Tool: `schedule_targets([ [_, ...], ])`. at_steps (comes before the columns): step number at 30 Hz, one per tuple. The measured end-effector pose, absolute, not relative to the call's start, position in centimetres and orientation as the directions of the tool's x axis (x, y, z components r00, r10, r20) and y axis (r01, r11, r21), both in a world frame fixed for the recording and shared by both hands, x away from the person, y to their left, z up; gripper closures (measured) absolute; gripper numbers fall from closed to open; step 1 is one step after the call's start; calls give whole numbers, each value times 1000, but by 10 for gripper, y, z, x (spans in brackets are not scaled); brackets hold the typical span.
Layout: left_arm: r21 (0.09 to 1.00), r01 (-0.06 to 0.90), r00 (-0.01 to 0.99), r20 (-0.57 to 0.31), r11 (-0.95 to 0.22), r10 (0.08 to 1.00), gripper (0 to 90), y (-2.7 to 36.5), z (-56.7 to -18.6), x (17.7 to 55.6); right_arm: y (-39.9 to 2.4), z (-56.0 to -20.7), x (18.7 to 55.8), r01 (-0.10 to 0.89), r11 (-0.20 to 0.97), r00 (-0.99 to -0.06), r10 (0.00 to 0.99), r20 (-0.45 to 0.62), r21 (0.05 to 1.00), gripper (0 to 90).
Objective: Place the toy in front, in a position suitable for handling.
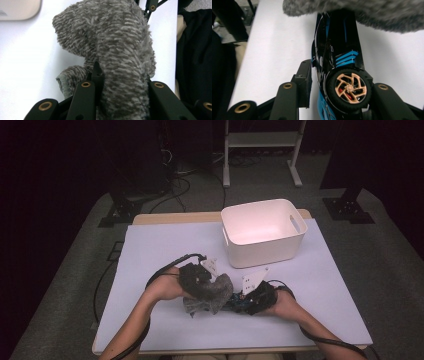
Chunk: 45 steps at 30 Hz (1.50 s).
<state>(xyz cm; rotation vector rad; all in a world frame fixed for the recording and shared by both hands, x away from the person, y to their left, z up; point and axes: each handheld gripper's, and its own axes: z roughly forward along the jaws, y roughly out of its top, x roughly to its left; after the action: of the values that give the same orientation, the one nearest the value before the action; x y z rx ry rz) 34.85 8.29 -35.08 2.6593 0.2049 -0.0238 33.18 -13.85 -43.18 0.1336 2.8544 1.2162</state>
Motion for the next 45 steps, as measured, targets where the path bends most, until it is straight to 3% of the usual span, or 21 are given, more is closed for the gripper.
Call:
schedule_targets([
  [4,439,161,986,-38,-884,160,694,79,-348,359,-140,-427,345,19,704,-995,80,-52,710,572],
  [11,440,181,983,-72,-880,166,696,77,-359,363,-145,-441,352,103,683,-991,133,15,723,561],
  [13,443,177,984,-78,-879,158,696,77,-359,360,-150,-442,351,154,662,-986,156,66,734,496],
  [15,440,167,986,-82,-882,146,696,77,-358,357,-151,-441,349,203,656,-976,194,98,727,366],
  [34,438,129,988,-131,-890,79,695,79,-360,333,-160,-439,334,291,623,-953,252,166,726,266],
  [45,408,97,985,-168,-908,29,694,77,-369,319,-161,-439,322,279,617,-956,248,155,736,230],
])
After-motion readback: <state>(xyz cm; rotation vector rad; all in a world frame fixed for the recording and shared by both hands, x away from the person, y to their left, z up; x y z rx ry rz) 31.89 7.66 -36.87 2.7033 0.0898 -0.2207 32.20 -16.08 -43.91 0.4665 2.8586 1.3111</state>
